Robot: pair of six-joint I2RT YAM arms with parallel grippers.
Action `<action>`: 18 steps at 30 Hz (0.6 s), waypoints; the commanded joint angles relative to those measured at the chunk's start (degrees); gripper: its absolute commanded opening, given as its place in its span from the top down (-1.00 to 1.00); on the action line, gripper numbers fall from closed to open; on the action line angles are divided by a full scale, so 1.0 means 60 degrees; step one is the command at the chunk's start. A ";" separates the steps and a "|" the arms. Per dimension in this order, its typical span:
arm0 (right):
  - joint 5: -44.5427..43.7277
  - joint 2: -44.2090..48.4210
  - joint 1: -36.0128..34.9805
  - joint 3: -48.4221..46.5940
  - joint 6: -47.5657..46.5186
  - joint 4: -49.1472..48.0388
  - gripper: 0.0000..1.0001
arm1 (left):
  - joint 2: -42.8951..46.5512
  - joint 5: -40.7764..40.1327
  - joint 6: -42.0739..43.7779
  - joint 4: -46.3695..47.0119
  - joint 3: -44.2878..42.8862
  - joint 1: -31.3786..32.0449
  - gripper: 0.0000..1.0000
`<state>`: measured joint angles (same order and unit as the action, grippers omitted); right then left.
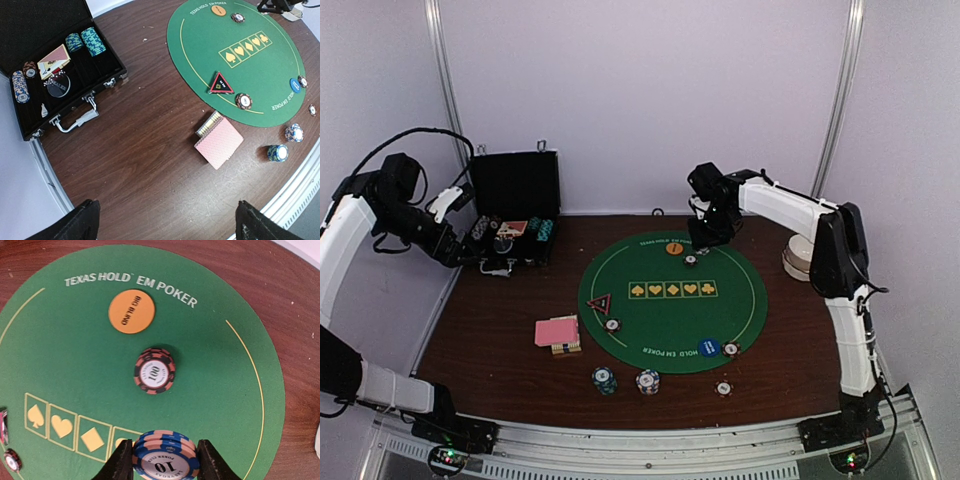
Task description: Distribute texas hold em gaming equipment
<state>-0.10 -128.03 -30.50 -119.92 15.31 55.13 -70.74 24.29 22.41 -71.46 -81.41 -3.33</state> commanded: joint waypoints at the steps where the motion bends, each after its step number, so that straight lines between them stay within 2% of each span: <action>1: -0.0018 -0.0550 0.0478 -0.0677 -0.0018 0.0021 1.00 | -0.0144 0.0112 0.0073 0.0052 -0.0287 -0.0060 -0.95; 18: -0.0011 -0.2259 0.1185 -0.1553 0.0055 -0.0209 1.00 | -0.0237 0.0111 0.0058 0.0055 -0.0348 -0.0050 -0.95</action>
<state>0.05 -139.52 -23.97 -126.93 15.38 54.54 -72.10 24.32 22.44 -71.48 -82.04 -3.33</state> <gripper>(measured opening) 0.386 0.975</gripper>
